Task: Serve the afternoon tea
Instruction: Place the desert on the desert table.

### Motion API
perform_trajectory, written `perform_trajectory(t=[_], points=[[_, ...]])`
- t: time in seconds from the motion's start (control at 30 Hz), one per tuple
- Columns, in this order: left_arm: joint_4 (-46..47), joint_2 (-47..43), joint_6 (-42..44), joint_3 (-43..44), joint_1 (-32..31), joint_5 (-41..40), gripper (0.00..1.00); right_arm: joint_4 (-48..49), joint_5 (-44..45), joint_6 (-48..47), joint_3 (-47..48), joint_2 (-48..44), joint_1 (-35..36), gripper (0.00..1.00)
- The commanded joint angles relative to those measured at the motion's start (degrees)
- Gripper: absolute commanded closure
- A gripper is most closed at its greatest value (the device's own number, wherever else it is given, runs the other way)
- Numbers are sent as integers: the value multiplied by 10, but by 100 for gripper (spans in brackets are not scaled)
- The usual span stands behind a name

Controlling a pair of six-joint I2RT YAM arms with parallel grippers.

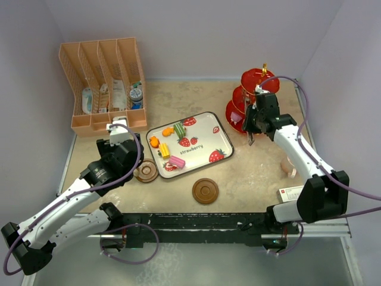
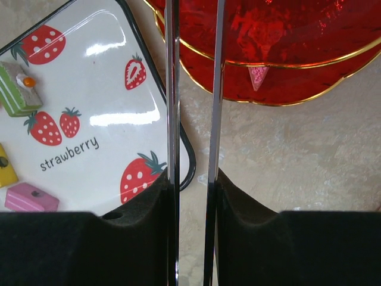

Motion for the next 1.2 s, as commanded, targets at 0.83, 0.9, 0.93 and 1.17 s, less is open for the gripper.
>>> perform_trajectory(t=[0.83,0.9,0.93,1.17], points=[[8,8,-1,15,1,-2,13,102,-24,-54,4,64,-39,71],[8,11,0,15,1,-2,13,98,-22,-53,6,62,-40,69],[7,12,-1,16,2,-2,13,96,-21,-51,6,62,-40,66],[8,16,0,16,2,-1,13,83,-22,-47,8,44,-41,61]])
